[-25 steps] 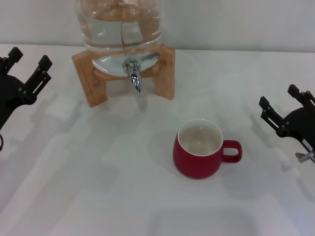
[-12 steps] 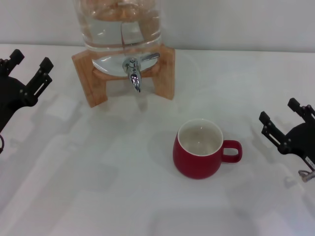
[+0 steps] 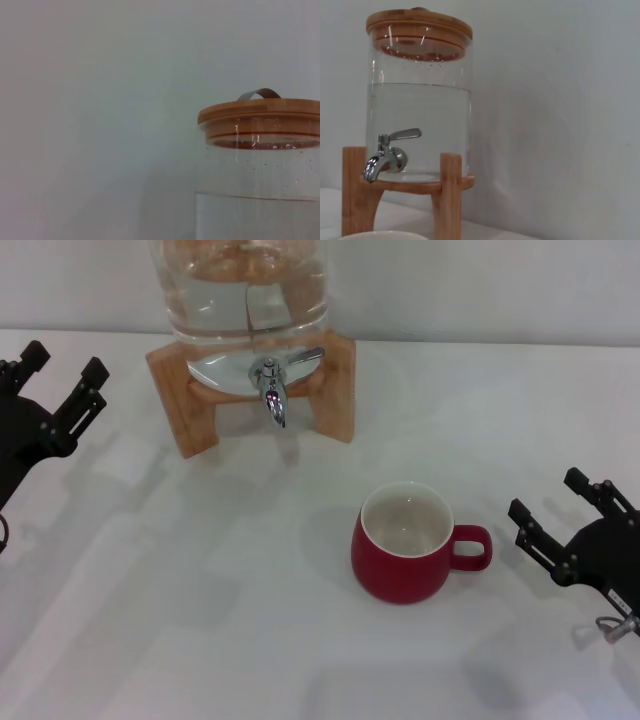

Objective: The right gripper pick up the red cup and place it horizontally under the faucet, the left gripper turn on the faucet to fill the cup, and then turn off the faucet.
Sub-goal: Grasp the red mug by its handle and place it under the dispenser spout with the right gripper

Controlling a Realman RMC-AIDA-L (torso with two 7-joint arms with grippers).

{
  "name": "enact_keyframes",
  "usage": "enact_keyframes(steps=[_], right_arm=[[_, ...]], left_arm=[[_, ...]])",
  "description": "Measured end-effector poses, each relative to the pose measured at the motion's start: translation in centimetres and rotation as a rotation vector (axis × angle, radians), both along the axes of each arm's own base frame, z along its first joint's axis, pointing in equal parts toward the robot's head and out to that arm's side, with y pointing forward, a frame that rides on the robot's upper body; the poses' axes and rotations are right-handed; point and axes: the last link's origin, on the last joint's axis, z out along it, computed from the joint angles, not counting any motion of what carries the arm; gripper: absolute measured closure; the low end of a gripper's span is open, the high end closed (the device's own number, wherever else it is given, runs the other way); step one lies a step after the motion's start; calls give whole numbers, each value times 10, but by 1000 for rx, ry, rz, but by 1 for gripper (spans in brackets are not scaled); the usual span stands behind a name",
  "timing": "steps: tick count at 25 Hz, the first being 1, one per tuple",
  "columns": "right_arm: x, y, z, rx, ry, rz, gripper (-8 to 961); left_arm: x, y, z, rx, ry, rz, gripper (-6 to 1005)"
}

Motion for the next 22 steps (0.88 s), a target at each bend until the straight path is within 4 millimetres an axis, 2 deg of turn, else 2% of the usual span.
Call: enact_keyframes(steps=[22], right_arm=[[10,-19,-6,-39,-7,-30,187]], left_arm=[[4,5,2,11,6,-12,238]])
